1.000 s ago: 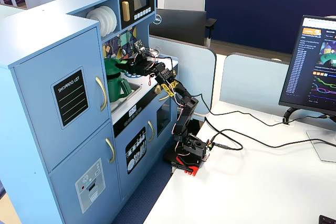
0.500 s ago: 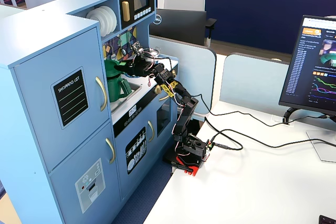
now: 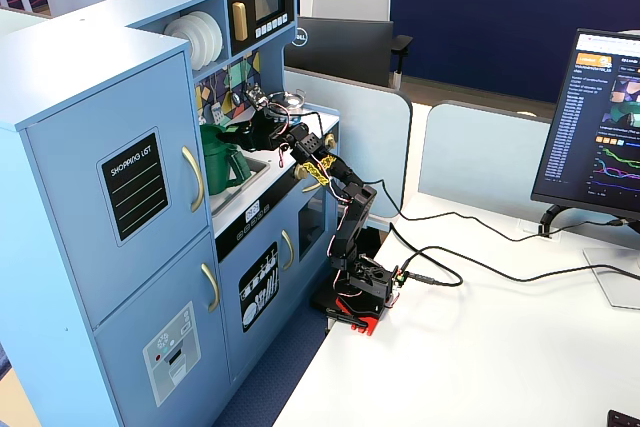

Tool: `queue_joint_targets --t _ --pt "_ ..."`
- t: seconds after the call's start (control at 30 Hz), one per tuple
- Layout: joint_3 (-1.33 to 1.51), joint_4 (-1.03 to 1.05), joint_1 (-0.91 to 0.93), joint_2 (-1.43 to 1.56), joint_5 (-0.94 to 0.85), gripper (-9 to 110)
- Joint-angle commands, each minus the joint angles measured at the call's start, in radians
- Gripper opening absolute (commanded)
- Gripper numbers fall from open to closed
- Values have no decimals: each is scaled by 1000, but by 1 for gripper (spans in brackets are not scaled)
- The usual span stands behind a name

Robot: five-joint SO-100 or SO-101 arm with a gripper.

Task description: Pick up the lid from the counter and put it on the green recipient

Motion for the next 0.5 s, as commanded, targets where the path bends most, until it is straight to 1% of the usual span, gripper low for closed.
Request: queue_joint_targets --t 0.0,0.03,0.07,0.17,0.23,0.33,0.47 --pt "17 -32 29 31 -17 0" --pt "29 -34 31 37 -14 0" --pt "40 -44 31 44 8 6" --pt "51 -101 37 57 86 30" --pt "32 -117 43 58 97 41" --pt "-31 -110 49 54 103 48" --pt "-86 -67 52 95 89 49"
